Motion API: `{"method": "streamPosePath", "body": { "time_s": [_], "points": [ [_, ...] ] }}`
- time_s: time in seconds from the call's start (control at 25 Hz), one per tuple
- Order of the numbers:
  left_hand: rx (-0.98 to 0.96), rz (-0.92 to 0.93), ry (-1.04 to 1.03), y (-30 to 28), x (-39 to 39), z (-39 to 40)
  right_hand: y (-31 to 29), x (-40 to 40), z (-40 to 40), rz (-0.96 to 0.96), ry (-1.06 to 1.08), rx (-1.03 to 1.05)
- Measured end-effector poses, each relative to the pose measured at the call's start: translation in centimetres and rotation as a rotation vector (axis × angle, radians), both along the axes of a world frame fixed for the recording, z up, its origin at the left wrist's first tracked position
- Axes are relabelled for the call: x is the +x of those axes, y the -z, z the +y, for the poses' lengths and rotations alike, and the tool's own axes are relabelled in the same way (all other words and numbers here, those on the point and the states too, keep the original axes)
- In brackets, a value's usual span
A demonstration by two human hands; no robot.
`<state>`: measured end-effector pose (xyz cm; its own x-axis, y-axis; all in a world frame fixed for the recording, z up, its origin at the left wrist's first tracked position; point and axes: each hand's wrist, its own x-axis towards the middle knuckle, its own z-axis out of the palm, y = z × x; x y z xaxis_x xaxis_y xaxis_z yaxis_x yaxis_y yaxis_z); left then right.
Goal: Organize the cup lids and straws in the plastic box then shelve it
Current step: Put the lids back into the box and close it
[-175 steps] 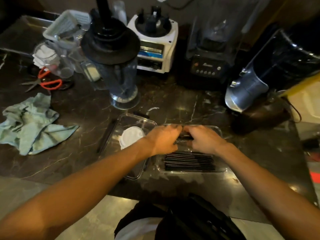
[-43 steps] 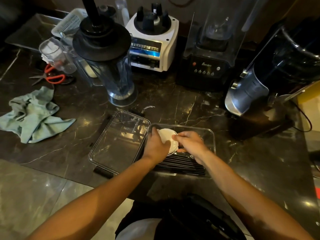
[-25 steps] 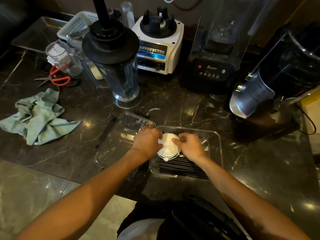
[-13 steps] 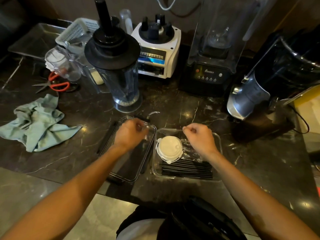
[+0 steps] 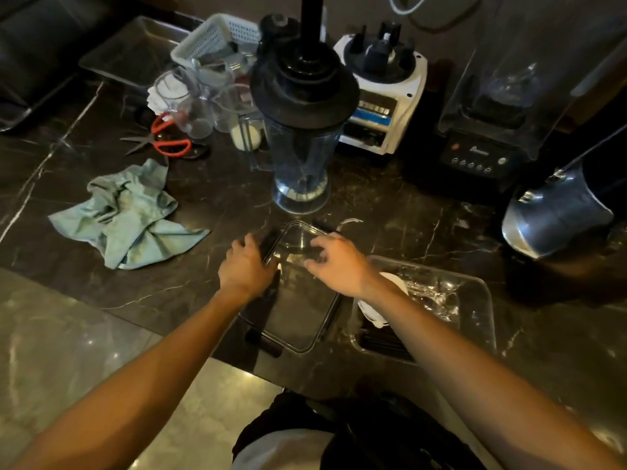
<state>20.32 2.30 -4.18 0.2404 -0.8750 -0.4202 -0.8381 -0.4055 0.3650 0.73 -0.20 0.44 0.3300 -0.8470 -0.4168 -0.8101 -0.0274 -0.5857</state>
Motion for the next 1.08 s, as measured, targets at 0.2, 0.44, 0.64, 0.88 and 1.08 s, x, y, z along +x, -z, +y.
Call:
{"method": "streamPosePath", "body": {
  "time_s": [0.2, 0.44, 0.64, 0.88, 1.08],
  "points": [
    [0.048, 0.027, -0.01, 1.3, 1.8, 0.6, 3.2, 3.5, 0.7, 0.205, -0.033, 0.087],
    [0.074, 0.081, -0.065, 2.1, 2.8, 0.0, 5.3, 4.5, 2.0, 0.413, -0.193, 0.026],
    [0.182, 0.098, -0.052, 3.1, 3.9, -1.8, 5.6, 4.4, 2.6, 0.463, -0.257, 0.002],
    [0.199, 0.194, 0.048, 0.8, 3.7, -1.3, 5.0, 3.6, 2.6, 0.402, -0.26, 0.036],
    [0.172, 0.453, 0.017, -5.2, 3.6, -0.1, 2.2, 1.9, 2.8, 0.19, -0.248, -0.012]
  ]
}}
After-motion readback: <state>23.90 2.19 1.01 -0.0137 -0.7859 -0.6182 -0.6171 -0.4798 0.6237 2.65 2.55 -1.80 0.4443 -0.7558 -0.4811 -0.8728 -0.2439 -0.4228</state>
